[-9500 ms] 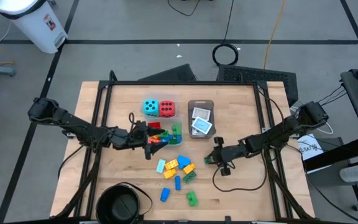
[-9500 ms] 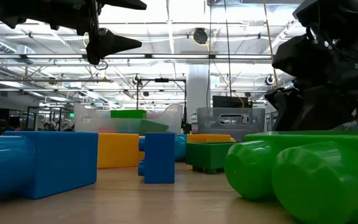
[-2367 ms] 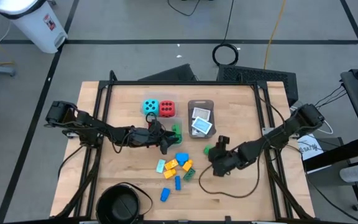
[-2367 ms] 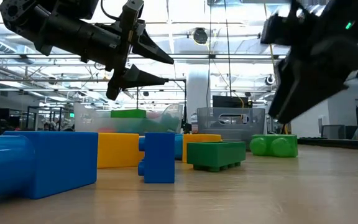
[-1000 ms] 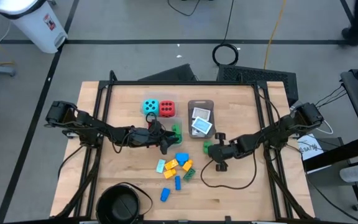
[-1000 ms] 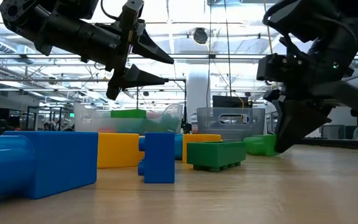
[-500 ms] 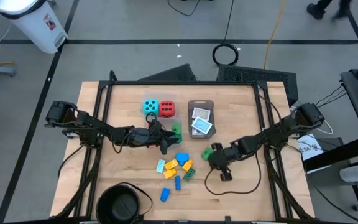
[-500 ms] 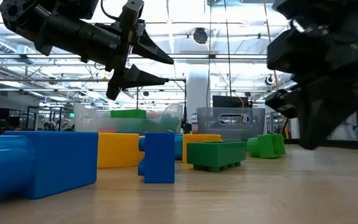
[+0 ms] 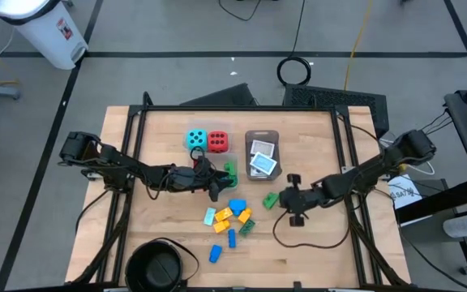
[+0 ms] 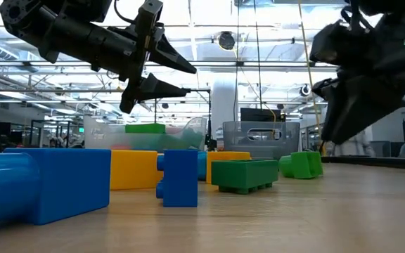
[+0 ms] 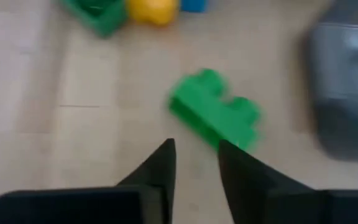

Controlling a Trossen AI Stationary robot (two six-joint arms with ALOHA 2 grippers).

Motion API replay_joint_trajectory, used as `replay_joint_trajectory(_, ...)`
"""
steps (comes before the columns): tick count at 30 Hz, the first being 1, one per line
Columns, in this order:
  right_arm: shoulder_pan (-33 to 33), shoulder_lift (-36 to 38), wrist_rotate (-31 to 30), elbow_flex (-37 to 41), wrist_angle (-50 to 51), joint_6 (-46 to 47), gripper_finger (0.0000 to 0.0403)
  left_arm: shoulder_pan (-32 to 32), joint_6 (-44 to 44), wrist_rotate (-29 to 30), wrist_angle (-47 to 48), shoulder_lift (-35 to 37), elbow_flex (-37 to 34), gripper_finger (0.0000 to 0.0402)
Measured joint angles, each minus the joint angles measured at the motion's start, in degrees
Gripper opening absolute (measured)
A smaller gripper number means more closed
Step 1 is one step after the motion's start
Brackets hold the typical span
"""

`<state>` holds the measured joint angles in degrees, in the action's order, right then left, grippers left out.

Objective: Pick & Place Toys
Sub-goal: Put the green game piece into the bottom transparent bin

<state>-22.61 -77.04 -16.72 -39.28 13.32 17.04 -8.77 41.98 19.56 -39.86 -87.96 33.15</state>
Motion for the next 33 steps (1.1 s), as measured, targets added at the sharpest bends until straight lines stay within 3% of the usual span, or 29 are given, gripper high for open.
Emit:
replay_joint_trajectory(2, 0.0, 0.47, -2.78, 2.71, -5.84, -2.3, 0.0143, 0.02, 0.0, 0.01, 0.2, 0.0, 0.0, 0.023)
replay_joint_trajectory(7, 0.61, -0.24, -2.24, 11.1, -23.67, -9.44, 0.0196, -0.01, 0.13, 0.02, 0.26, 0.0, 0.01, 0.023)
replay_joint_trajectory(10, 1.61, -0.67, 0.28, 13.4, -26.37, -9.32, 0.0208, -0.01, 0.13, 0.02, 0.02, 0.0, 0.02, 0.023)
replay_joint_trajectory(13, 2.16, -0.52, 3.86, 13.74, -27.08, -7.78, 0.0209, 0.01, 0.15, 0.04, -0.48, 0.0, 0.02, 0.023)
replay_joint_trajectory(19, 1.22, 0.05, 17.47, 13.98, -33.48, -6.25, 0.0195, 0.02, -0.77, 0.04, -0.63, 0.0, 0.02, 0.023)
replay_joint_trajectory(26, -0.13, 0.07, 9.5, 13.91, -38.36, -9.18, 0.0202, 0.04, -0.79, 0.06, -0.63, 0.0, 0.02, 0.023)
replay_joint_trajectory(33, -2.48, -0.74, 10.88, 13.91, -38.34, -6.78, 0.0265, 0.04, -0.46, 0.04, -0.61, 0.0, 0.02, 0.023)
